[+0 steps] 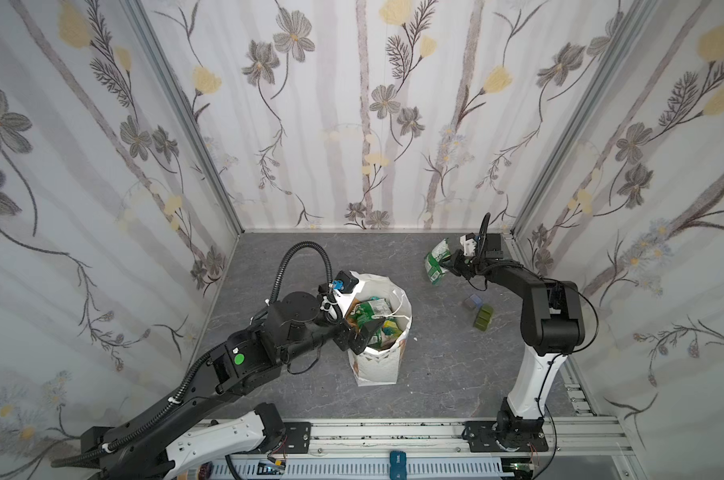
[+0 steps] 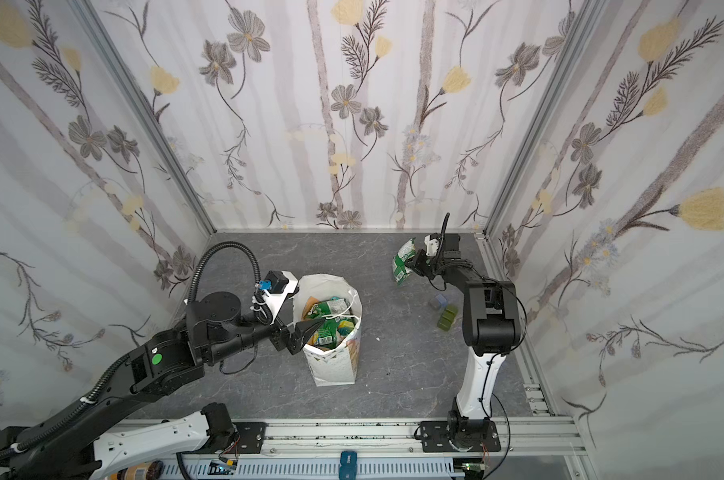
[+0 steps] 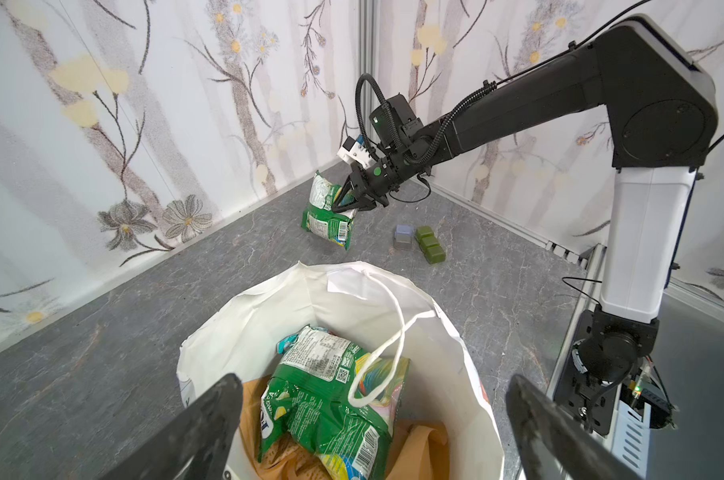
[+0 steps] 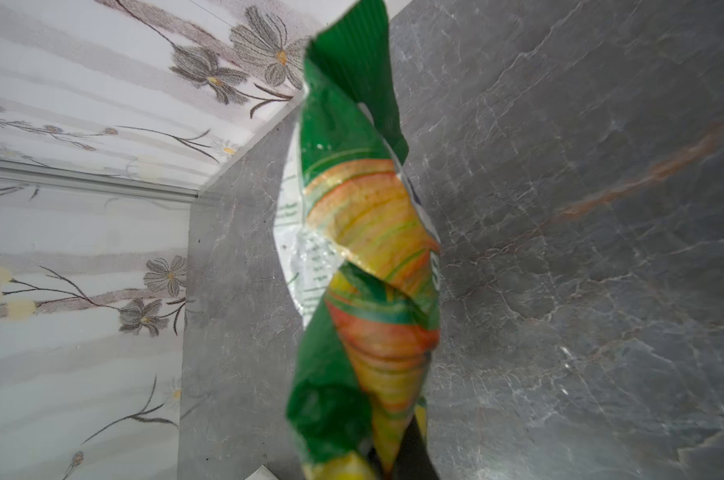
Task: Take the snacks out of the paper bag
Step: 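Carry the green packet away from the bag with the right gripper and release it, then lower the left gripper into the bag while the right gripper returns toward the bag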
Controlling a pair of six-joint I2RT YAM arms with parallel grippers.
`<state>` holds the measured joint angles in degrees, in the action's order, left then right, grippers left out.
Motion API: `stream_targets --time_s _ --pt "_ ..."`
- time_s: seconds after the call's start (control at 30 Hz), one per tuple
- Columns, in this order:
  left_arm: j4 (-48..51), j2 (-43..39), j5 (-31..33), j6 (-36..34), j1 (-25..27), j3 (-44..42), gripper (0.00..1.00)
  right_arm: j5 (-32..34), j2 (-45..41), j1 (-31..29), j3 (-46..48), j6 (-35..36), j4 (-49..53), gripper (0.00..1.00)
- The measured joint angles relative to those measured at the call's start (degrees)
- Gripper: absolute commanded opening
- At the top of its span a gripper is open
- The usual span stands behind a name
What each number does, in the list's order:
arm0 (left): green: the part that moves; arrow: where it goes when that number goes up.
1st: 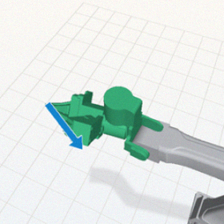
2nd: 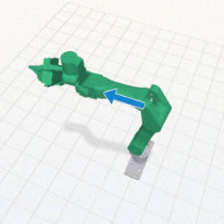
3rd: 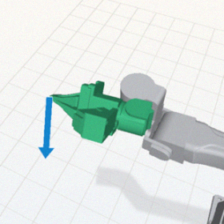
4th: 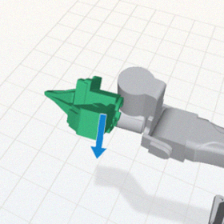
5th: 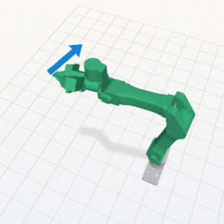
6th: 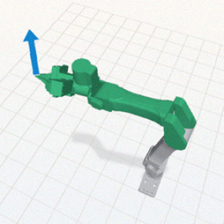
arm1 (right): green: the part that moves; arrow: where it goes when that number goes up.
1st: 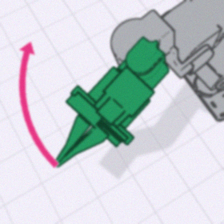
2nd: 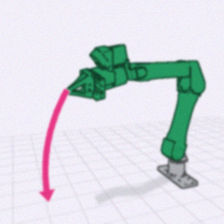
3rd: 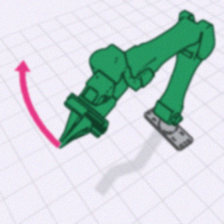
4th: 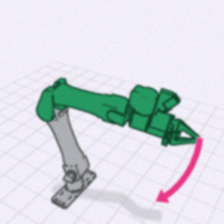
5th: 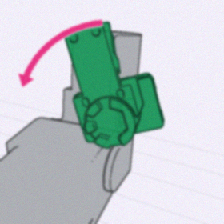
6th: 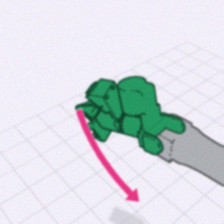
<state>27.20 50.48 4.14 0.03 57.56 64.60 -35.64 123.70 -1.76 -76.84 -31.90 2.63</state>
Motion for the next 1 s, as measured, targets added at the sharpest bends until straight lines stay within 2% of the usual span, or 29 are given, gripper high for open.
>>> stream_targets --time_s 0.13,0.2,0.43,0.5,0.53,0.6,0.7,1.0 --pt "0.00 0.59 1.44 0.00 0.00 0.00 1.00 -0.04 1.95 -0.94 0.00 -0.02 -0.37 0.21" --pt "-0.02 0.81 1.99 0.02 0.00 0.00 1.00 0.02 2.34 -1.27 0.07 -0.07 -0.52 0.32" --pt "0.00 1.20 3.61 0.81 0.00 0.07 1.00 2.23 2.36 -1.55 1.73 1.18 0.48 0.55" --pt "-0.02 1.25 3.80 1.31 0.00 0.22 1.00 3.67 1.68 -1.55 2.36 2.08 0.72 0.65" --pt "-0.04 1.25 3.80 1.49 0.00 0.24 1.00 4.52 1.11 -1.55 2.73 2.54 0.96 0.74" --pt "-0.09 1.31 3.76 1.57 0.00 0.24 1.00 6.08 0.09 -1.53 3.13 3.19 1.86 0.81" --pt "-0.17 1.53 3.80 1.92 0.00 0.24 1.00 8.26 -1.62 -1.44 3.52 3.98 3.32 0.85" --pt "1.07 2.19 8.00 4.68 -0.02 1.88 1.00 12.33 -13.22 -1.49 6.99 4.98 5.33 0.86"
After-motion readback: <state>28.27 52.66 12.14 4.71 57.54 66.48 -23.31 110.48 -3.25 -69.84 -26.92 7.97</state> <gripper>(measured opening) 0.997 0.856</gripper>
